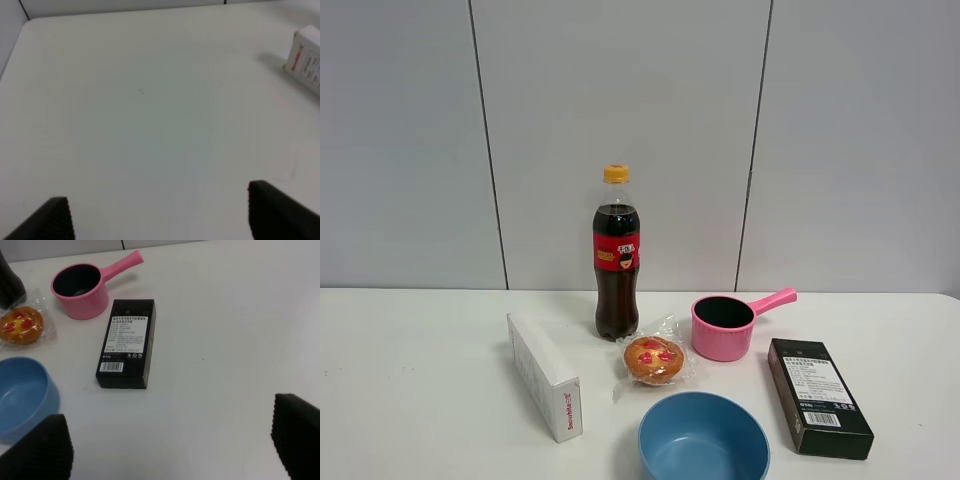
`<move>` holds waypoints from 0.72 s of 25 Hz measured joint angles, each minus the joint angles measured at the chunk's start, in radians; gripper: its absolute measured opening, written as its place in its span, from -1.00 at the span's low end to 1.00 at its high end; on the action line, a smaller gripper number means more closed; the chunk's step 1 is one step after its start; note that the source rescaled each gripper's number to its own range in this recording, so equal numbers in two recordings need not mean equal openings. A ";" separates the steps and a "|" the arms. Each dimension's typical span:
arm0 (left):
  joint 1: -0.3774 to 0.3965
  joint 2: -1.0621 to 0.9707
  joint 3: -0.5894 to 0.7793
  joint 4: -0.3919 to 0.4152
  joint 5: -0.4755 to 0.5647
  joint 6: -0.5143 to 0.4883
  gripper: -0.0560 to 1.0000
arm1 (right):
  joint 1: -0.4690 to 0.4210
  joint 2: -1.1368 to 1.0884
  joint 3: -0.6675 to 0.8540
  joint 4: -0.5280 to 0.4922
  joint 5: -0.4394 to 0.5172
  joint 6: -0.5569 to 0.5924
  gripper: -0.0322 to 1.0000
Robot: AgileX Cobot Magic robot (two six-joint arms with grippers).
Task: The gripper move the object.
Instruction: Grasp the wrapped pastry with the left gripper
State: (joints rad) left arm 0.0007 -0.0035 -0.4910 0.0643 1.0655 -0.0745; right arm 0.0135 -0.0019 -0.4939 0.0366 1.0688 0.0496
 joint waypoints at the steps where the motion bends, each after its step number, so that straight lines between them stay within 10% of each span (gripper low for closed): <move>1: 0.000 0.000 0.000 0.000 0.000 0.000 0.31 | 0.000 0.000 0.000 0.000 0.000 0.000 1.00; 18: 0.000 0.000 0.000 0.000 0.000 0.000 0.31 | 0.000 0.000 0.000 0.000 0.000 0.000 1.00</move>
State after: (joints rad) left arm 0.0007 -0.0035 -0.4910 0.0643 1.0655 -0.0745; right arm 0.0135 -0.0019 -0.4939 0.0366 1.0688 0.0496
